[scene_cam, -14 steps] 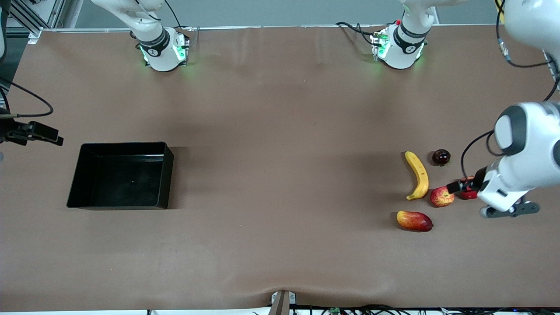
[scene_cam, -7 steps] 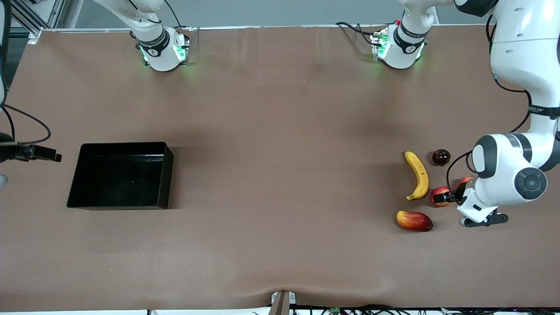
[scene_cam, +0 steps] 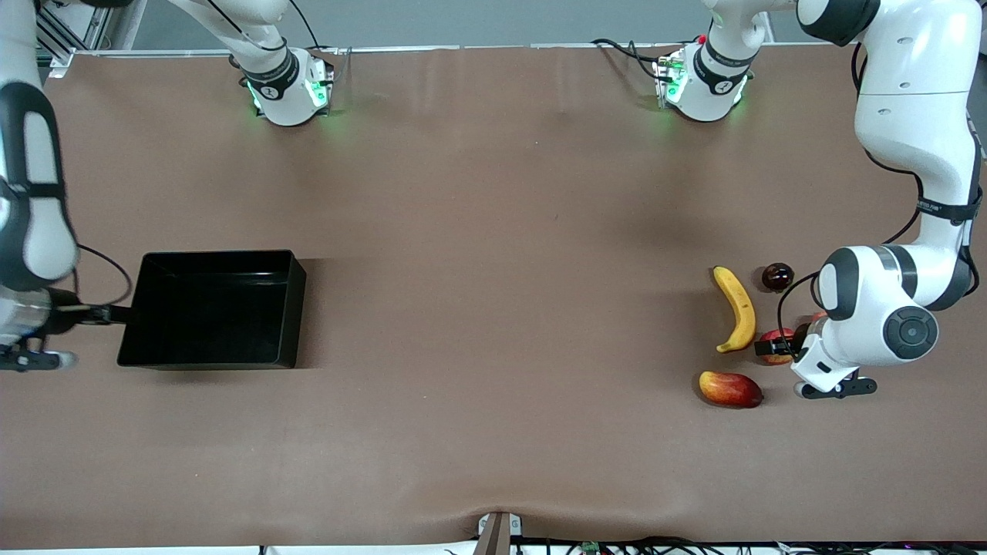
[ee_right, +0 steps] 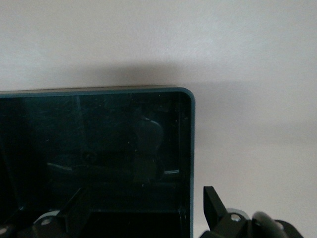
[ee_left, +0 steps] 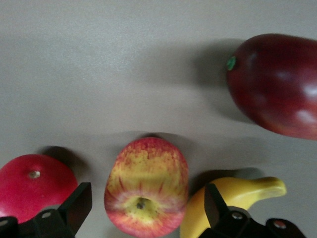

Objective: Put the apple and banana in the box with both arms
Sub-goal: 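Grasp the yellow-red apple with the left gripper while the right gripper reaches the box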

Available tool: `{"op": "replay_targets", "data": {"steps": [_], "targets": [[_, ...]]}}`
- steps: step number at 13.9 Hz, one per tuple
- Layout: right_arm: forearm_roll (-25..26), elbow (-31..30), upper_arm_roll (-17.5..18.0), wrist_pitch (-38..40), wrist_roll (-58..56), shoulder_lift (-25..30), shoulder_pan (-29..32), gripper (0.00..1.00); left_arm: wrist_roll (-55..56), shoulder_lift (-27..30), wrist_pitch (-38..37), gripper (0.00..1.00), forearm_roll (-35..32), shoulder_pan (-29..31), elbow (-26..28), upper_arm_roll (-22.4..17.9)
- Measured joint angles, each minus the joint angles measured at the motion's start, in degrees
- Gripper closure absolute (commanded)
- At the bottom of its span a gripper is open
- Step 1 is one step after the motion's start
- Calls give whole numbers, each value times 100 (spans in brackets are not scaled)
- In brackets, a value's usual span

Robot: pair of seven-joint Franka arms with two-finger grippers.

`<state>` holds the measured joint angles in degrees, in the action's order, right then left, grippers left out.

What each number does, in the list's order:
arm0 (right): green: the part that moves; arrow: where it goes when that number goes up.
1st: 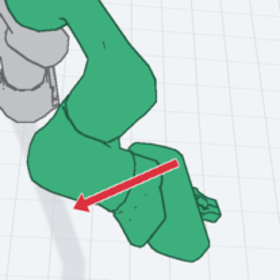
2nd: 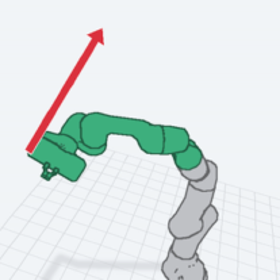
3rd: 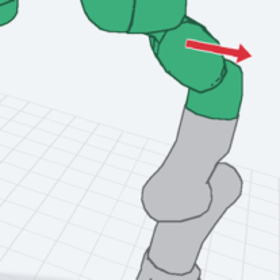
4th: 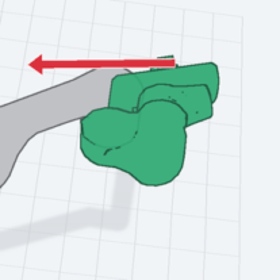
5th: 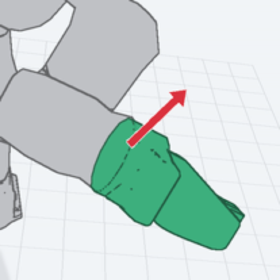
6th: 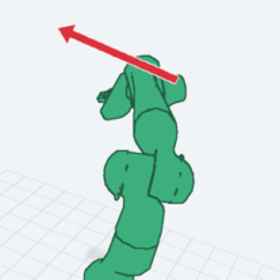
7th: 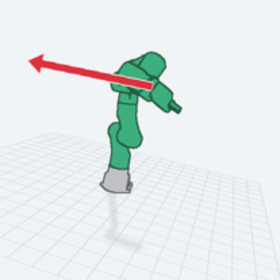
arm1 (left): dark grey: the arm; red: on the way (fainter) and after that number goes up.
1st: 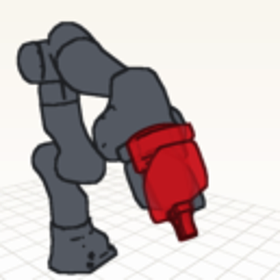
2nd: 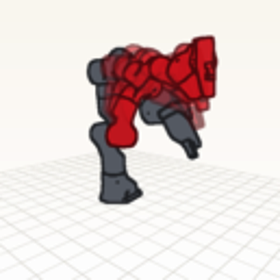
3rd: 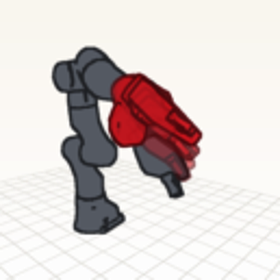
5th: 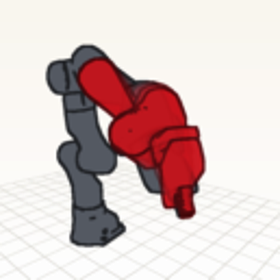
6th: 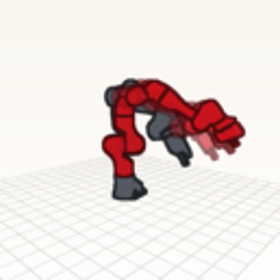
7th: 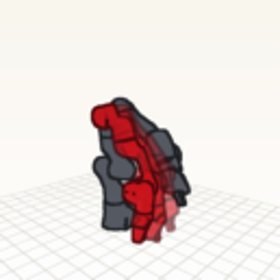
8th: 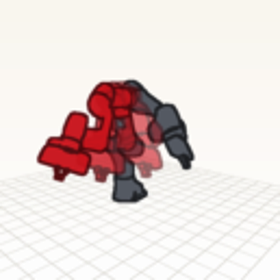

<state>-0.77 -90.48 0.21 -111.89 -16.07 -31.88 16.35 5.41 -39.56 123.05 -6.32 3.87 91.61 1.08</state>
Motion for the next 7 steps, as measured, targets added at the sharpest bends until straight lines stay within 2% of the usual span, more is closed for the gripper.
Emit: {"op": "replay_targets", "data": {"steps": [1,2,4,5,7], "targets": [[0,-11,-5,-62,-126,-96,3,0,0,-24,14,21,-51,10,0,0],[0,-11,-12,-76,-229,-133,21,0,0,-42,25,39,-72,17,0,0],[0,-18,-20,-73,-314,-156,144,0,0,-63,34,82,-78,20,0,3],[0,-21,-20,-77,-360,-172,218,11,-1,-61,35,100,-79,19,-5,9],[0,-32,-20,-109,-398,-229,324,65,-1,-61,39,100,-81,18,-8,10]]}}
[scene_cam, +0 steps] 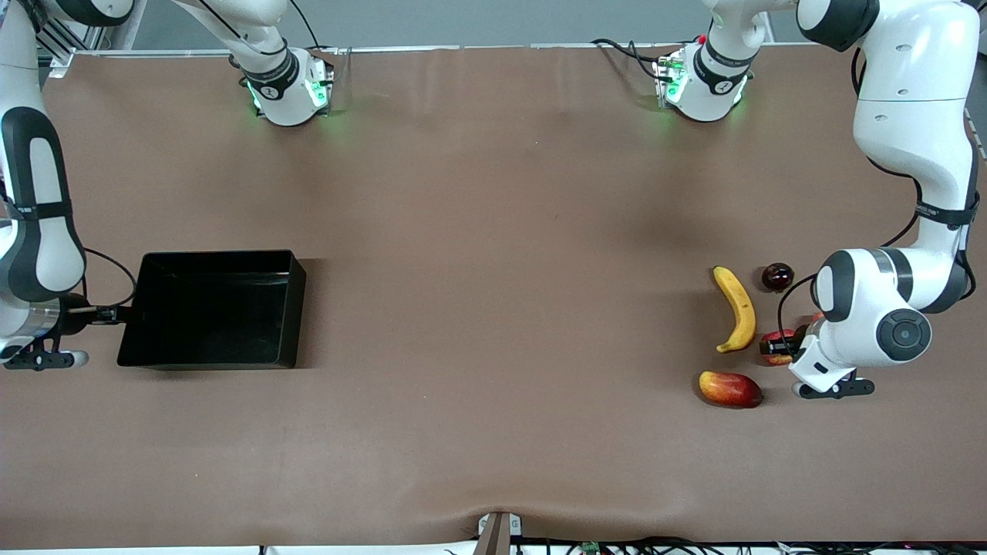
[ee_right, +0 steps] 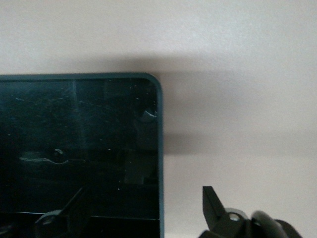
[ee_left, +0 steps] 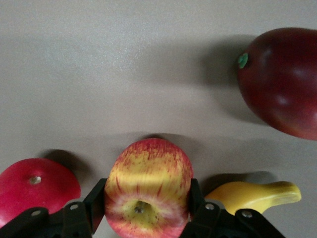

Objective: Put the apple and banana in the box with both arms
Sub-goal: 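Grasp the yellow-red apple with the left gripper while the right gripper reaches the box, then lift the apple with the left gripper while the right gripper pushes the box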

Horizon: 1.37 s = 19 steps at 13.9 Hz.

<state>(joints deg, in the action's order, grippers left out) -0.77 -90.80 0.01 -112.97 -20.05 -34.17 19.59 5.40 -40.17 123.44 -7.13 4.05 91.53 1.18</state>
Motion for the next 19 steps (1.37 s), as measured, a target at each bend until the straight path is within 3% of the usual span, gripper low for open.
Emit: {"op": "replay_targets", "data": {"steps": [1,2,10,15,19], "targets": [[0,-4,0,-32,-5,-53,35,86,0,5,5,100,0,0,-12,1],[0,-11,0,-72,-7,-115,59,100,0,34,10,100,-1,0,-40,1],[-11,86,48,1,-354,-202,69,100,0,1284,-577,100,0,-20,-99,63],[-26,1080,137,1580,25,-121,-176,100,0,1813,-1058,100,0,-47,-94,185],[-397,1290,230,2135,972,189,-806,100,1,2172,-1355,100,0,-50,-106,322]]}}
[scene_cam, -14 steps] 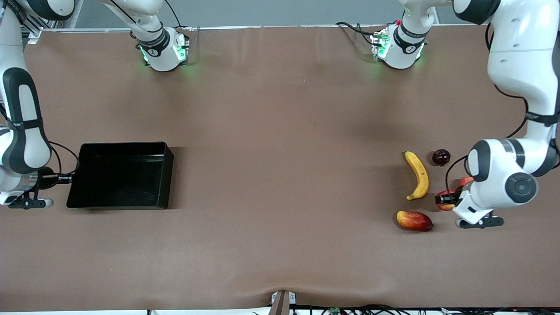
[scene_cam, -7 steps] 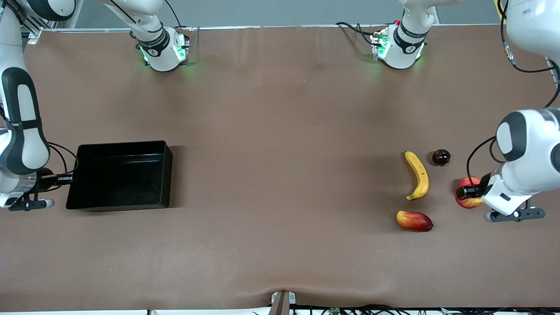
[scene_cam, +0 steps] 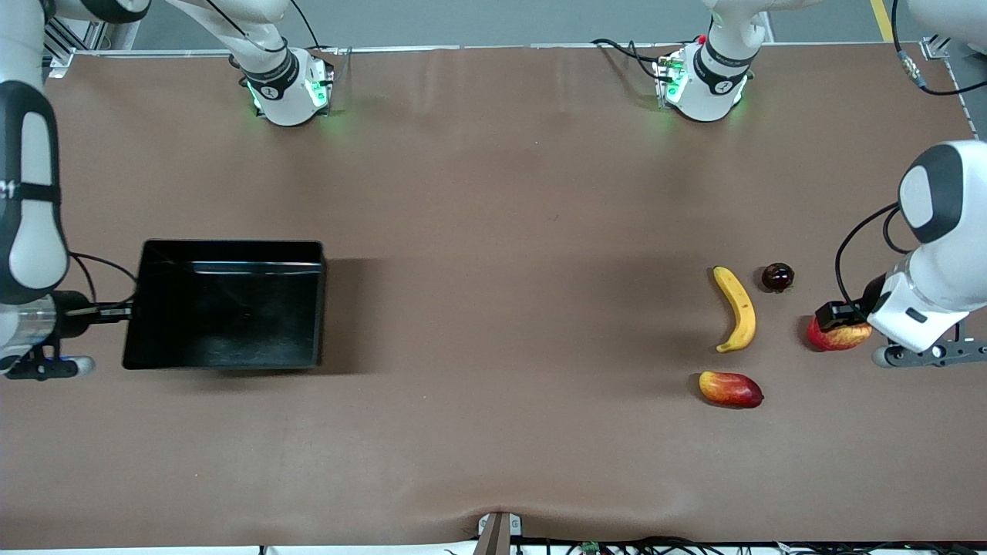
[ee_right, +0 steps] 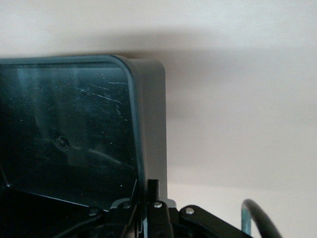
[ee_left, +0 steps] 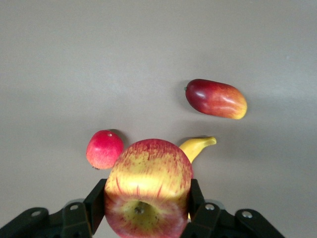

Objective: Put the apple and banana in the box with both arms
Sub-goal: 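Lift the apple with the left gripper while the right gripper pushes the box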

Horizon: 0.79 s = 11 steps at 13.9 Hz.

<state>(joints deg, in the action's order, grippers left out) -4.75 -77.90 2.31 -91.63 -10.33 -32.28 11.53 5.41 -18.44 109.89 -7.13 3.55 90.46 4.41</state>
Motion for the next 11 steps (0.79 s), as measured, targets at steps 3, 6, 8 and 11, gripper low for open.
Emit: {"op": "replay_targets", "data": {"steps": [3,6,8,11], "targets": [[-667,-4,36,137,790,49,-614,100,44,134,-84,100,0,-5,-12,137],[-1030,-16,65,-99,1715,46,-1509,100,99,169,-91,100,0,-6,-20,205],[-1125,-72,79,-554,2566,35,-2281,100,132,187,-115,100,0,-8,-34,260],[-1152,-191,77,-1330,3461,-85,-3318,100,316,228,-295,100,0,1,-40,377]]}}
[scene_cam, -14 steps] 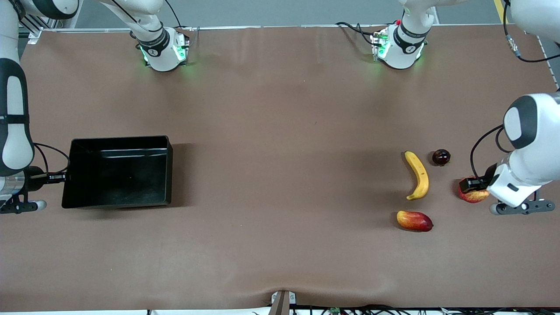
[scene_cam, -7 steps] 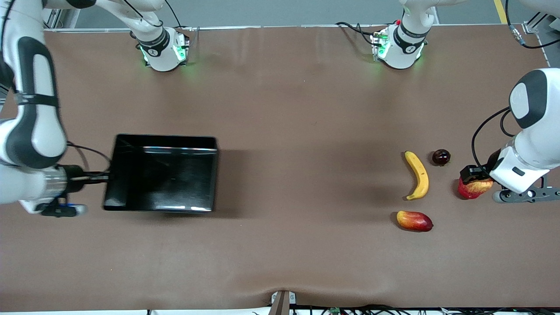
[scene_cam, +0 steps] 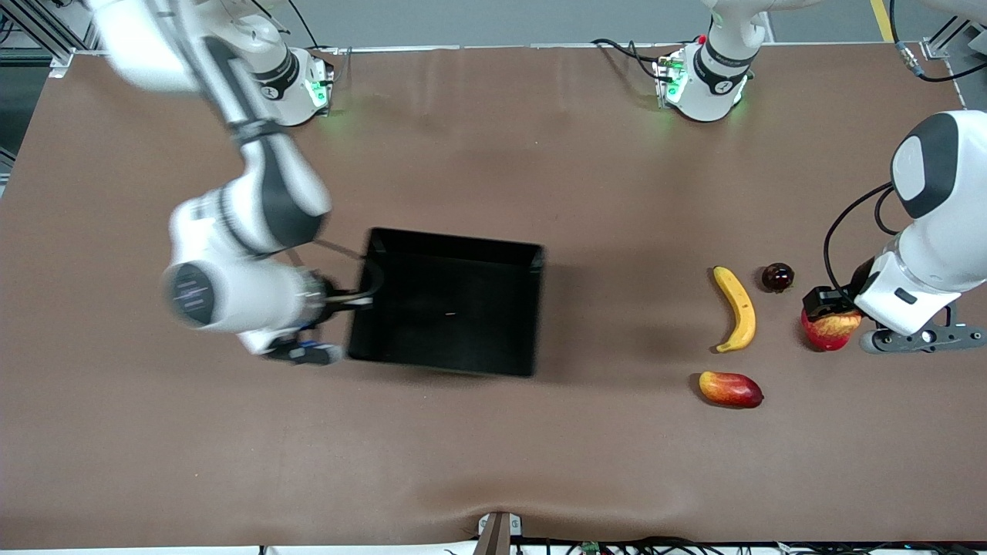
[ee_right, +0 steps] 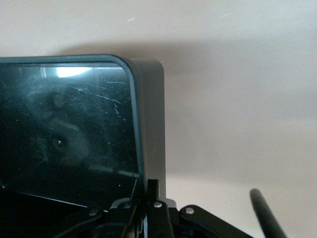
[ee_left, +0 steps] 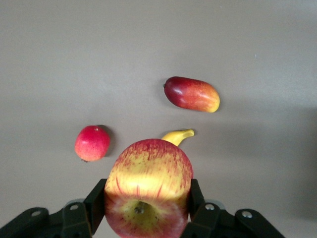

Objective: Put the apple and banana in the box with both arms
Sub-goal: 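Lift the apple with the left gripper while the right gripper pushes the box, then carry the apple into the box with the left gripper while the right gripper withdraws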

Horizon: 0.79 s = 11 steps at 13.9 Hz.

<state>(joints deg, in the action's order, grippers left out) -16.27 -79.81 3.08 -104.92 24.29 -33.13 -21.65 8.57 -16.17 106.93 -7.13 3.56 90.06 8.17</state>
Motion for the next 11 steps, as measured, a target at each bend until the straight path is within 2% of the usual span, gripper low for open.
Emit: {"op": "replay_targets", "data": {"steps": [5,6,7,9,11], "targets": [[-419,-374,-19,-1183,128,-490,-712,100,917,41,-186,100,0,-14,30,549],[-429,-384,-21,-1343,211,-596,-818,91,1133,38,-199,100,0,-21,63,692],[-429,-385,-23,-1457,286,-682,-903,1,1336,29,-207,100,0,-36,109,829],[-432,-382,-46,-1542,321,-749,-955,0,1745,-45,-207,100,1,-142,203,1035],[-408,-289,-109,-1542,318,-724,-943,0,2213,-213,-190,100,1,-458,227,1076]]}}
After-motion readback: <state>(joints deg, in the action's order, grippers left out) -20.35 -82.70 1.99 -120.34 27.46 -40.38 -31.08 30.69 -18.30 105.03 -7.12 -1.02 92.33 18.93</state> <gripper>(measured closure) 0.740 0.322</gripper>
